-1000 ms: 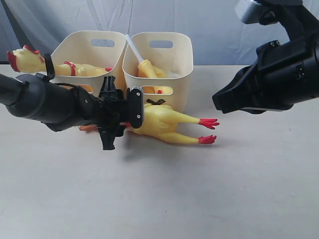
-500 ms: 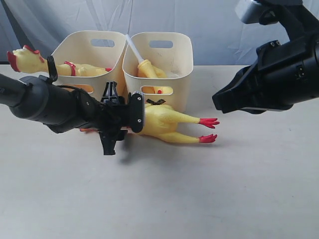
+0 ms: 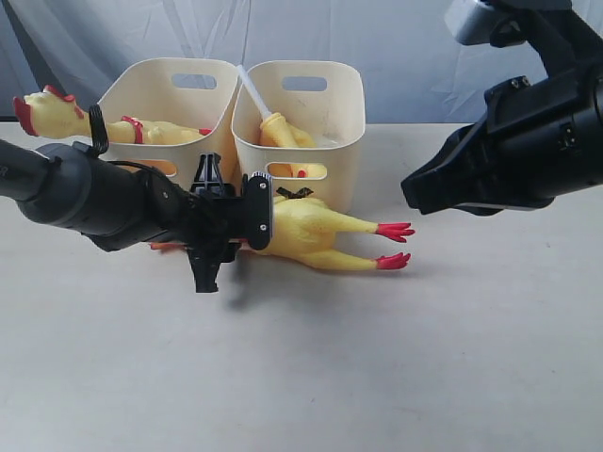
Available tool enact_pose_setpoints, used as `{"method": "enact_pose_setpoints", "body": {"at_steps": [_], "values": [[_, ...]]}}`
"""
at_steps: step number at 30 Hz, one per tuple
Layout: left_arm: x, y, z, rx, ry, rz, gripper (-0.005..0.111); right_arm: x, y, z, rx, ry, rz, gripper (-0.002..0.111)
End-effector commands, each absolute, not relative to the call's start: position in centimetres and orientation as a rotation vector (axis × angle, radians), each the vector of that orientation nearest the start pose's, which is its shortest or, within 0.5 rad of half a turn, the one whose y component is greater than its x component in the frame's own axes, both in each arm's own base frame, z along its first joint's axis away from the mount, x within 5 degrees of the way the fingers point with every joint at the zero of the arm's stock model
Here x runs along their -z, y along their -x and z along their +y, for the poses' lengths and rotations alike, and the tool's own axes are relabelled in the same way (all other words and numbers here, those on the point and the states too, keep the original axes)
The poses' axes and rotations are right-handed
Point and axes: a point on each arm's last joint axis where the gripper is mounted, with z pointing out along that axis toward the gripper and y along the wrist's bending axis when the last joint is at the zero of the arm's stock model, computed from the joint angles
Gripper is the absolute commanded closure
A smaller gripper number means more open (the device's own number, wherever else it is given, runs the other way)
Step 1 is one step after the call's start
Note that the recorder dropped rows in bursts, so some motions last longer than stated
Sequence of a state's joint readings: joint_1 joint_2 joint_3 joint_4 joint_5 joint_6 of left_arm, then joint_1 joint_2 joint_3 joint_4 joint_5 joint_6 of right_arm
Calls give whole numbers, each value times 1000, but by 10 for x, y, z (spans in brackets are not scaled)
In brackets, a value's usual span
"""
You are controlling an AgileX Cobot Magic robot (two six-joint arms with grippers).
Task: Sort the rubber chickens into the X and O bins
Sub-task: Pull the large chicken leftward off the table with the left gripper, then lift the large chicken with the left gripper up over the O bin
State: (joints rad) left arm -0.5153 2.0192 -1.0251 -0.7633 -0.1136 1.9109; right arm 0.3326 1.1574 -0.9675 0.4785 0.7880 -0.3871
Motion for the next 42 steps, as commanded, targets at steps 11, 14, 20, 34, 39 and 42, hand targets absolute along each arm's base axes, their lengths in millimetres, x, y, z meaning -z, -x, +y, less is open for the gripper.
{"method": "enact_pose_setpoints", "body": {"at_steps": [11,14,20,34,39,42], "values": [[-89,-340,-189,-333,-1824,1703,83,-330,-208,103,-533,596,2327,109],[-89,-340,-189,-331,-1825,1703,107,-330,-208,103,-533,596,2327,109],[-92,-331,-193,-212,-1880,1717,107,-329,-208,103,-534,598,2330,109],[-160,-302,-197,181,-1669,1953,107,-331,-200,98,-473,679,2344,109],[-174,-282,-181,233,-1544,2319,107,-346,-185,83,-321,675,2285,109],[-186,-273,-176,270,-1433,2455,107,-354,-176,79,-300,668,2245,109]]}}
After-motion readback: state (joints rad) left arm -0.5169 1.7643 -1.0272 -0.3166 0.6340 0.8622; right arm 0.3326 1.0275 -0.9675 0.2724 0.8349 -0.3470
